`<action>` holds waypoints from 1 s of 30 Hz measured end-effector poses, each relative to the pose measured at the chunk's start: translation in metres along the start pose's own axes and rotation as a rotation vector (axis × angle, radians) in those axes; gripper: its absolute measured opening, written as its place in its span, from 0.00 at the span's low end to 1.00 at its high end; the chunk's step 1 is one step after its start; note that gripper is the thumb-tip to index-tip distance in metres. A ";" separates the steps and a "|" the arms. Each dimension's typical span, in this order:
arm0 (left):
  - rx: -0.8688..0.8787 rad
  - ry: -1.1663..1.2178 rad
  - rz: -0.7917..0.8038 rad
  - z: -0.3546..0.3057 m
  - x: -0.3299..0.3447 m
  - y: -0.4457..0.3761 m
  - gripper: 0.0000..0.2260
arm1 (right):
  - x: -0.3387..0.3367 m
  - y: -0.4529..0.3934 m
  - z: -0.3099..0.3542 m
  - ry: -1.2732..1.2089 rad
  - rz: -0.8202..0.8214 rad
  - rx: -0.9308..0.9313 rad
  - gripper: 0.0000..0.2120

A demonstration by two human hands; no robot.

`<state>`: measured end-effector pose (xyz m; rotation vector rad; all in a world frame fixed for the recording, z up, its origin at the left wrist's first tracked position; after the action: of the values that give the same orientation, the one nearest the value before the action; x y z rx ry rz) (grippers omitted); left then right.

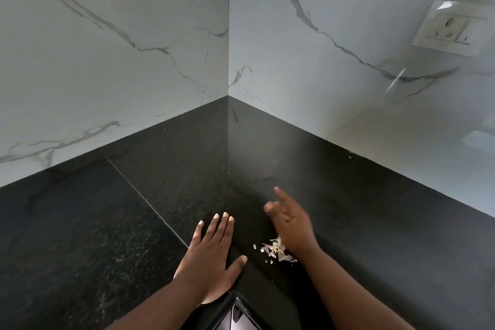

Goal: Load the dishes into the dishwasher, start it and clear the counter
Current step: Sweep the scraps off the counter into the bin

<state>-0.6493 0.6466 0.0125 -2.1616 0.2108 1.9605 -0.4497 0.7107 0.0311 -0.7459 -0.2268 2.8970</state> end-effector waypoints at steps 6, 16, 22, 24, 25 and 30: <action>-0.003 -0.010 0.012 0.001 0.002 0.000 0.37 | -0.005 -0.029 -0.009 0.273 0.187 -0.079 0.16; 0.012 0.099 -0.073 0.000 -0.005 0.003 0.31 | -0.005 0.052 -0.004 0.414 0.538 -0.462 0.23; -0.318 1.050 -0.347 -0.045 -0.022 0.071 0.15 | -0.023 0.105 -0.008 0.220 0.532 -0.446 0.19; -0.771 1.520 -0.362 -0.059 -0.011 0.099 0.17 | -0.031 0.107 -0.005 -0.071 0.382 -0.156 0.14; -0.998 1.729 -0.272 -0.063 0.002 0.111 0.22 | -0.034 0.104 -0.002 -0.226 0.265 -0.018 0.13; -1.212 2.087 0.486 -0.076 0.036 0.145 0.19 | -0.045 0.070 0.007 -0.301 -0.035 0.141 0.12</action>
<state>-0.6083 0.4884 -0.0254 -3.8725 -0.2982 -1.4822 -0.4213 0.6338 0.0458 -0.2793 -0.0645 2.9420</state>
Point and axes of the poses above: each hand's wrist, its own y-axis away from the middle knuckle, its own x-axis out of the palm, z = x × y, the point moved 2 cm from there along -y, towards the middle knuckle, and after that the axes turned 10 degrees about -z, right-handed, at the moved point
